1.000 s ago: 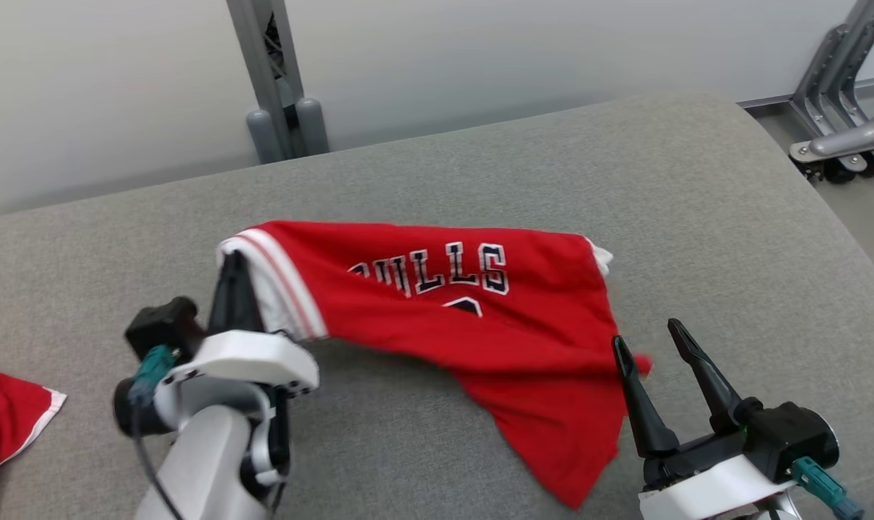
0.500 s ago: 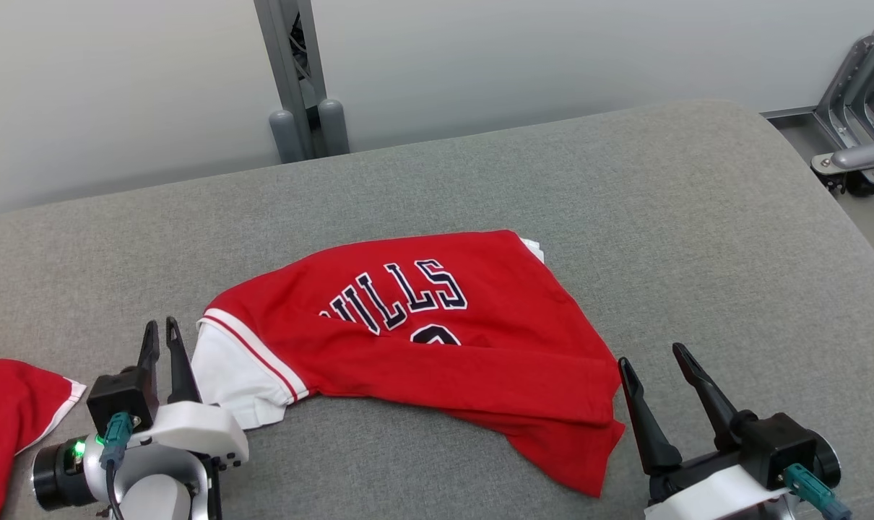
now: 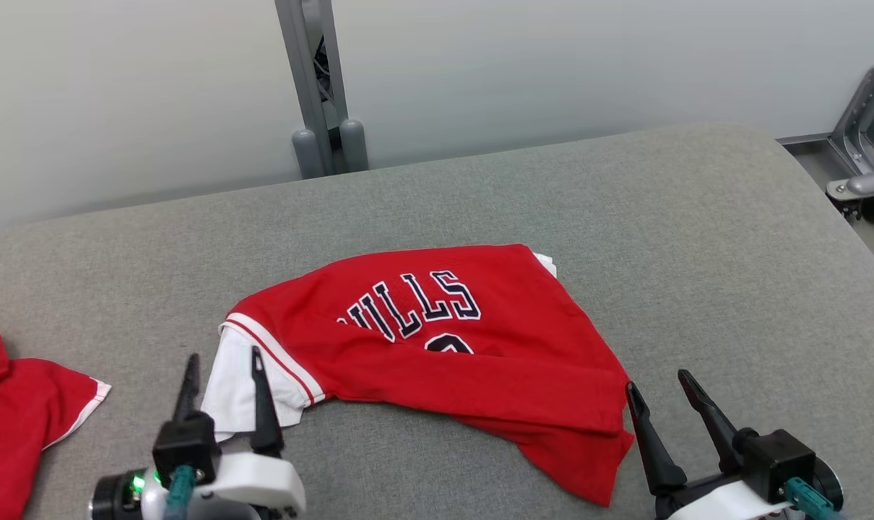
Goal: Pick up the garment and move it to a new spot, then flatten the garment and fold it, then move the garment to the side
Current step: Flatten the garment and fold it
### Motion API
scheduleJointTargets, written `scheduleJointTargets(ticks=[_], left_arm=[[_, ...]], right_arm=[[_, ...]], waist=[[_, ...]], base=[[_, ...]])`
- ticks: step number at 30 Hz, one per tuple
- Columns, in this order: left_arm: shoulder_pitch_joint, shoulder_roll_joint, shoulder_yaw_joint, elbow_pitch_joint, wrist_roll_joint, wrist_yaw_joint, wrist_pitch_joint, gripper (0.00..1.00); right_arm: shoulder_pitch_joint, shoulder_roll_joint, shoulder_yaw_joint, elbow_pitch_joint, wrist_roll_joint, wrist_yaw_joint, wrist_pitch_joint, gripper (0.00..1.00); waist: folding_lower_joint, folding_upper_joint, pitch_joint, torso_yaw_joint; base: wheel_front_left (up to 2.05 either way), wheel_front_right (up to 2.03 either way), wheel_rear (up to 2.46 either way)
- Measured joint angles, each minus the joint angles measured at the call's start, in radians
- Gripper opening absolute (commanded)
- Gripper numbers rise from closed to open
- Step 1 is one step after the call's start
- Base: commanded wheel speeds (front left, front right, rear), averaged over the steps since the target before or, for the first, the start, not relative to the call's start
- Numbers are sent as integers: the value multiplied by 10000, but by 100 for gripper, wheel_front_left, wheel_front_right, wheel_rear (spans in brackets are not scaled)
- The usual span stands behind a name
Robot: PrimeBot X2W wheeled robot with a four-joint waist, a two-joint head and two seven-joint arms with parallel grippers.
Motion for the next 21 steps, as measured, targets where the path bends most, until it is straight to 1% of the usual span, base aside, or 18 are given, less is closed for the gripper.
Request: scheduleJointTargets(ticks=[4,8,12,18,21], left_arm=[[742,-199,-460,-610,6,-127,0,100],[1320,-257,-723,-738,117,-163,0,100],[1751,-303,-978,-709,146,-167,0,100],[1863,-320,-1191,-464,165,-171,0,100],[1801,-322,-1195,-414,128,-163,0,100]], right_arm=[[156,-10,31,201,77,0,0,100],[265,-102,245,518,104,0,0,100],[386,-127,222,800,219,0,0,100],[384,-125,278,1722,305,0,-2,100],[201,-132,184,2401,75,0,0,100]], waist=[[0,0,-123,223],[0,0,-247,409],[0,0,-351,564],[0,0,-399,823],[0,0,-418,945]], base=[[0,0,0],[0,0,0],[0,0,0],[0,0,0],[0,0,0]])
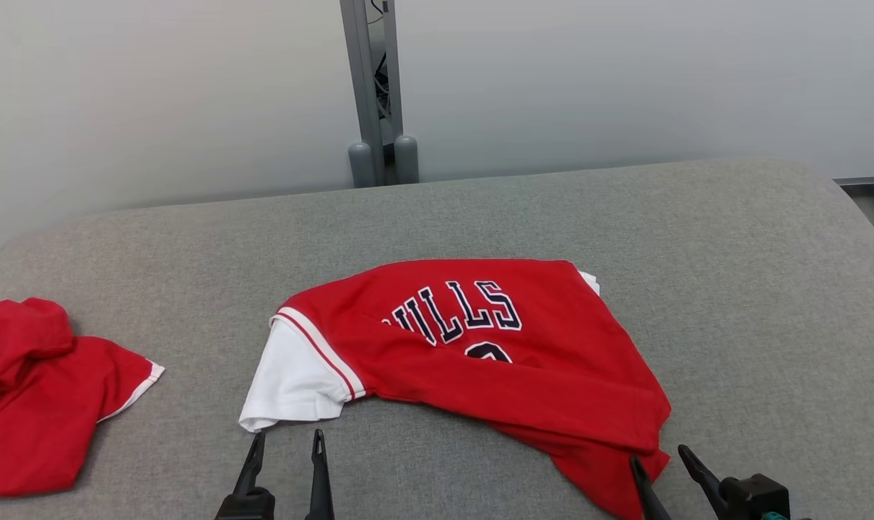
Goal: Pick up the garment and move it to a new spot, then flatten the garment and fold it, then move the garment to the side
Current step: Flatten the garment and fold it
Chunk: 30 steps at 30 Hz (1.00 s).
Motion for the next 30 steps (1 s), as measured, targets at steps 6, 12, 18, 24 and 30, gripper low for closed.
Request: scheduleJointTargets(ticks=[6,12,18,24,30], left_arm=[[-318,-8,111,368,-128,29,0,100],[-656,-12,184,786,-203,19,-2,100],[-1123,-10,351,1384,-430,12,0,100],[-1775,-10,598,2345,-591,44,0,100],[-2764,-8,1060,3986,-723,23,0,100]], right_arm=[[-515,58,-75,685,-119,0,0,100],[-736,105,-123,957,-322,0,0,29],[-831,128,63,1141,-412,0,0,0],[-965,50,174,1009,-414,0,0,0],[-1123,-79,364,872,-407,0,0,0]], waist=[[0,0,8,224],[0,0,89,329],[0,0,229,306],[0,0,437,188],[0,0,692,6]], base=[[0,0,0],[0,0,0],[0,0,0],[0,0,0],[0,0,0]])
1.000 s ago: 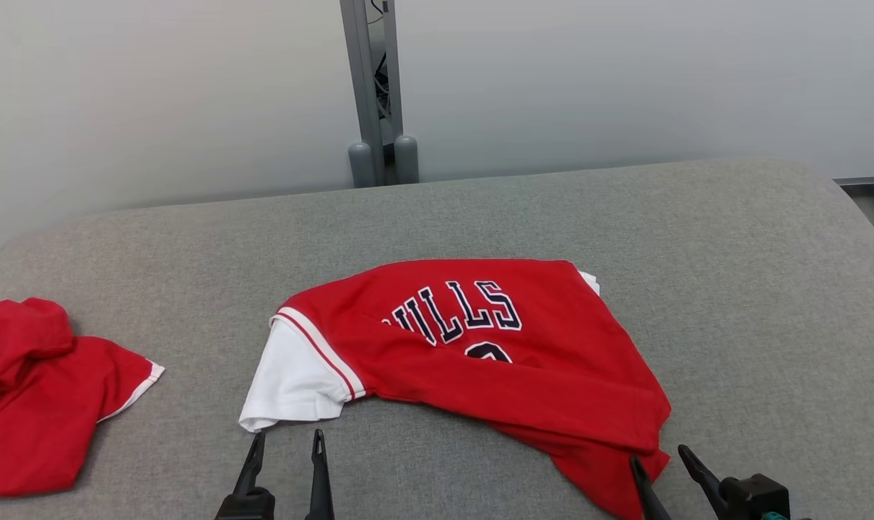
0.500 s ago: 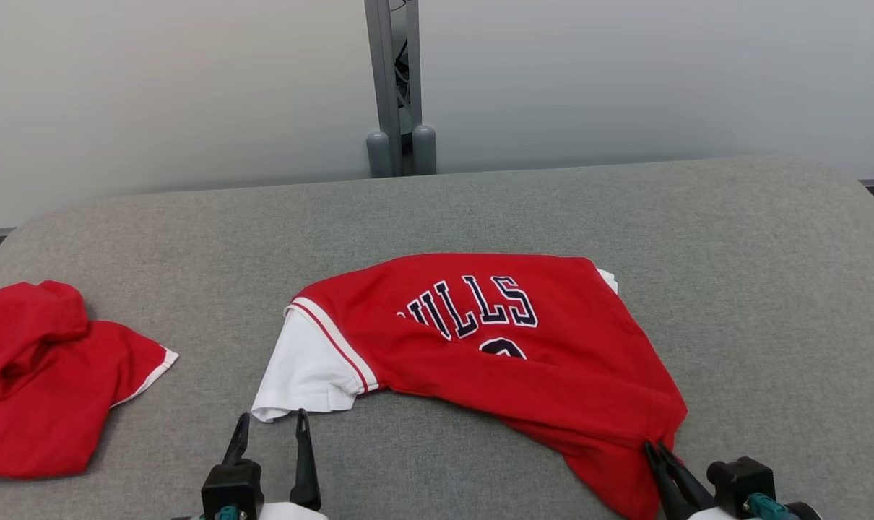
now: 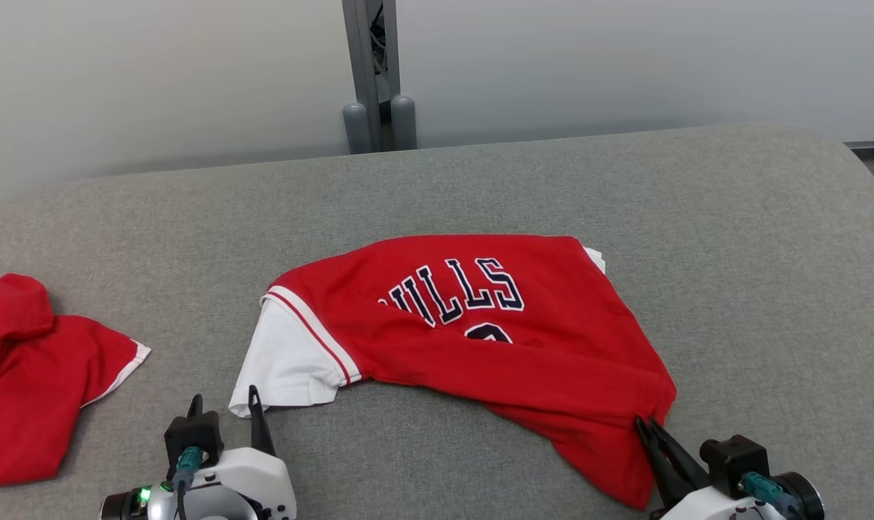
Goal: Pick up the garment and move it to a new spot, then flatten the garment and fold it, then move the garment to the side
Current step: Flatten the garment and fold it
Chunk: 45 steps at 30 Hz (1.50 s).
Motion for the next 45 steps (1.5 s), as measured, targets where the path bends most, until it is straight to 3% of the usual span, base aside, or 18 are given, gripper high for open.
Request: scheduleJointTargets(ticks=[9,11,17,24,29,38,45], left_arm=[[-1110,2,123,2320,-734,-953,46,100],[-1296,-4,119,2497,-851,-1087,42,0],[-1449,-6,401,1756,-901,-1344,23,0],[-1307,-10,807,-399,-1244,-1845,19,0],[-1467,23,867,-1678,-1221,-2232,19,0],[-2898,934,834,-3720,-1321,-2773,1225,0],[-4337,1695,878,-4686,-1453,-3009,2692,0]], right_arm=[[-174,-171,109,-150,125,0,0,0],[-193,-198,59,-182,125,0,0,0],[-217,-274,-245,-493,125,0,0,0],[-394,-439,-884,-1473,297,0,0,0],[-957,-675,-1026,-2031,1452,0,2,0],[-3697,-2102,92,-2713,3551,0,890,0],[-5988,-2809,732,-2708,3831,0,1384,0]], waist=[[0,0,246,-267],[0,0,267,-289],[0,0,179,-277],[0,0,-147,-233],[0,0,-466,-258],[0,0,-993,-502],[0,0,-1227,-533]], base=[[0,0,0],[0,0,0],[0,0,0],[0,0,0],[0,0,0],[0,0,0],[0,0,0]])
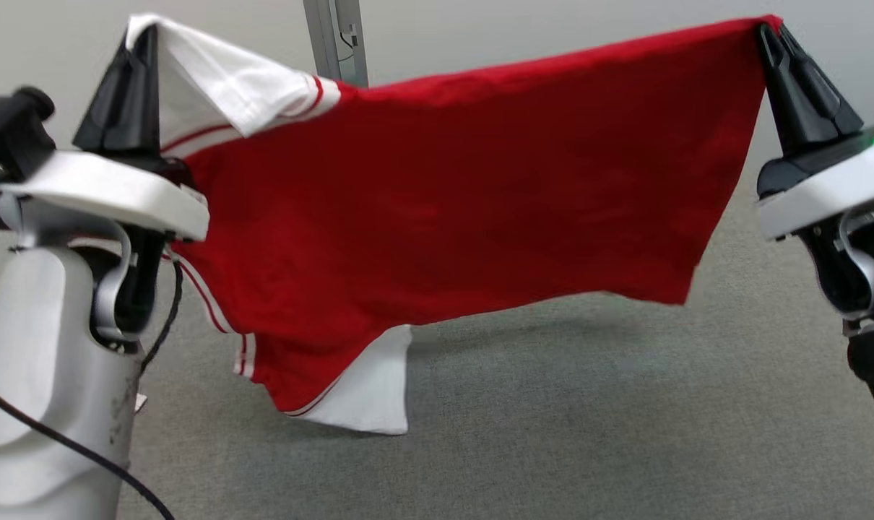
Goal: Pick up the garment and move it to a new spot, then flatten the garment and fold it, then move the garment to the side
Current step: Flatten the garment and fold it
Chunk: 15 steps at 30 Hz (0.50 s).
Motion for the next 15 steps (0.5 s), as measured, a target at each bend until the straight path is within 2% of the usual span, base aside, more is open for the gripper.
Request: scheduleJointTargets(ticks=[7,15], left_arm=[[-1773,318,-355,1068,-21,-368,1055,0],[-3928,82,-1181,3572,650,-612,918,0]], right_arm=[[-1827,-107,965,1373,119,0,426,0],[-3680,107,2065,3896,725,0,334,0]], waist=[[0,0,138,164],[0,0,856,296]], base=[[0,0,0],[0,0,0]])
